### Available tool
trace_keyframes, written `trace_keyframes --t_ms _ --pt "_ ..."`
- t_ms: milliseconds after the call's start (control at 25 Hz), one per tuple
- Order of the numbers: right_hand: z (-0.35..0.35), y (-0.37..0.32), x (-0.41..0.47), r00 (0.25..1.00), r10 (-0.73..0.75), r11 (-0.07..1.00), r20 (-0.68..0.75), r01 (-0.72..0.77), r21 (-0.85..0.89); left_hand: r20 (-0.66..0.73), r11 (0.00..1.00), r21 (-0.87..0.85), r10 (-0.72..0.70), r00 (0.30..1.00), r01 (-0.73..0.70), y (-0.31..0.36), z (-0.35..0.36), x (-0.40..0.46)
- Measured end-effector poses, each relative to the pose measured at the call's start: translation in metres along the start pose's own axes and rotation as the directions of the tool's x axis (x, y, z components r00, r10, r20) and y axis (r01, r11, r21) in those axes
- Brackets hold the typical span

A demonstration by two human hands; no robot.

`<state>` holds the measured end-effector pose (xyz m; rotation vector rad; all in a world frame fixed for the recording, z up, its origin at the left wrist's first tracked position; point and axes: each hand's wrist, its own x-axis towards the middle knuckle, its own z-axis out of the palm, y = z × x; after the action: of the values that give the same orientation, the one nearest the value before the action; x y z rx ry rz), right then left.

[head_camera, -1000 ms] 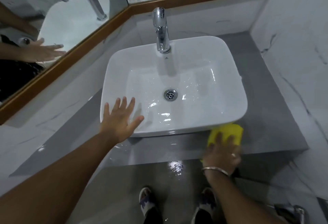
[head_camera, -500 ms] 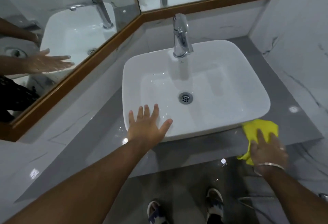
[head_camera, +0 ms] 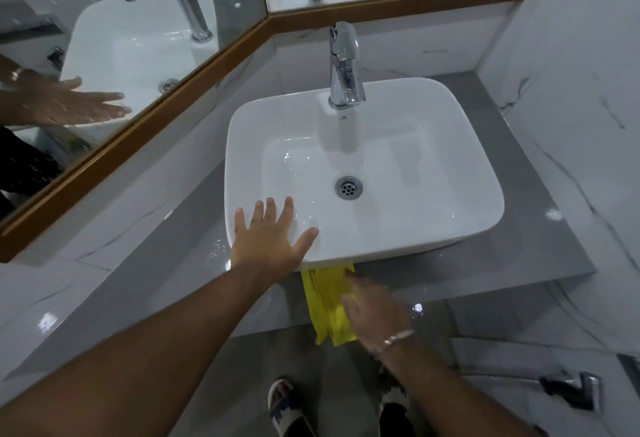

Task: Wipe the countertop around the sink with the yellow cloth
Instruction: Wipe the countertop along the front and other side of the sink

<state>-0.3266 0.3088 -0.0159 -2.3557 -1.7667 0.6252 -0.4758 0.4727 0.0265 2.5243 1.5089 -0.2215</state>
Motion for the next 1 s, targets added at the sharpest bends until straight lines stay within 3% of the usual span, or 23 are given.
trace_keyframes --t_ms 40,120,160,200,280,360,440,520,560,640,680,720,800,880,1000 --pt "-0.023 0.012 -0.004 0.987 -0.031 0.996 -0.155 0.043 0.077 -0.003 1.0 0.007 0.0 1.0 0.0 -0.003 0.001 -0.001" --pt "-0.063 0.033 0.003 0.894 -0.076 0.991 -0.441 0.118 0.069 -0.027 1.0 0.021 0.014 1.0 -0.014 -0.012 0.0 0.001" --pt "-0.08 0.042 0.016 0.869 -0.071 0.995 -0.49 0.097 0.028 -0.035 1.0 0.024 0.017 0.999 -0.016 -0.014 -0.001 0.001" --pt "-0.094 0.048 0.034 0.883 -0.054 0.999 -0.466 0.048 -0.025 -0.039 1.0 0.026 0.012 0.999 -0.011 -0.015 -0.002 0.001" --pt "-0.111 0.056 0.068 0.96 -0.015 0.982 -0.28 -0.038 -0.183 -0.036 1.0 0.03 -0.002 0.999 0.003 -0.009 -0.001 -0.004" --pt "-0.107 0.06 0.085 0.992 -0.001 0.956 -0.13 -0.037 -0.291 -0.03 1.0 0.031 -0.004 1.0 0.005 -0.005 0.0 -0.002" --pt "-0.096 0.065 0.084 0.996 -0.019 0.946 -0.087 -0.01 -0.323 -0.037 0.999 0.024 -0.03 0.999 0.031 -0.005 -0.005 0.0" --pt "-0.098 0.068 0.083 0.995 -0.029 0.951 -0.092 -0.001 -0.309 -0.211 0.999 0.02 -0.037 0.977 0.042 0.002 -0.007 -0.012" --pt "-0.1 0.068 0.084 0.996 -0.027 0.955 -0.086 0.0 -0.297 -0.315 0.999 0.0 0.038 0.948 -0.04 0.011 -0.004 -0.026" --pt "-0.1 0.065 0.086 0.997 -0.026 0.956 -0.072 0.004 -0.292 -0.39 0.902 0.01 0.4 0.829 -0.431 0.037 0.022 -0.069" --pt "-0.098 0.065 0.086 0.997 -0.021 0.96 -0.071 0.0 -0.281 -0.31 0.819 0.048 0.557 0.77 -0.572 0.051 0.045 -0.089" --pt "-0.098 0.066 0.086 0.997 -0.016 0.963 -0.072 -0.004 -0.271 -0.167 0.787 0.084 0.615 0.77 -0.611 0.062 0.067 -0.098" --pt "-0.097 0.068 0.087 0.997 -0.032 0.964 -0.074 0.011 -0.266 0.06 0.891 0.103 0.437 0.897 -0.441 0.074 0.106 -0.09" --pt "-0.097 0.068 0.088 0.996 -0.039 0.961 -0.075 0.017 -0.275 0.171 0.946 0.073 0.301 0.938 -0.316 0.068 0.129 -0.075" --pt "-0.097 0.064 0.085 0.997 -0.047 0.949 -0.056 0.027 -0.313 0.117 0.982 0.064 0.168 0.979 -0.176 -0.009 0.147 -0.09"
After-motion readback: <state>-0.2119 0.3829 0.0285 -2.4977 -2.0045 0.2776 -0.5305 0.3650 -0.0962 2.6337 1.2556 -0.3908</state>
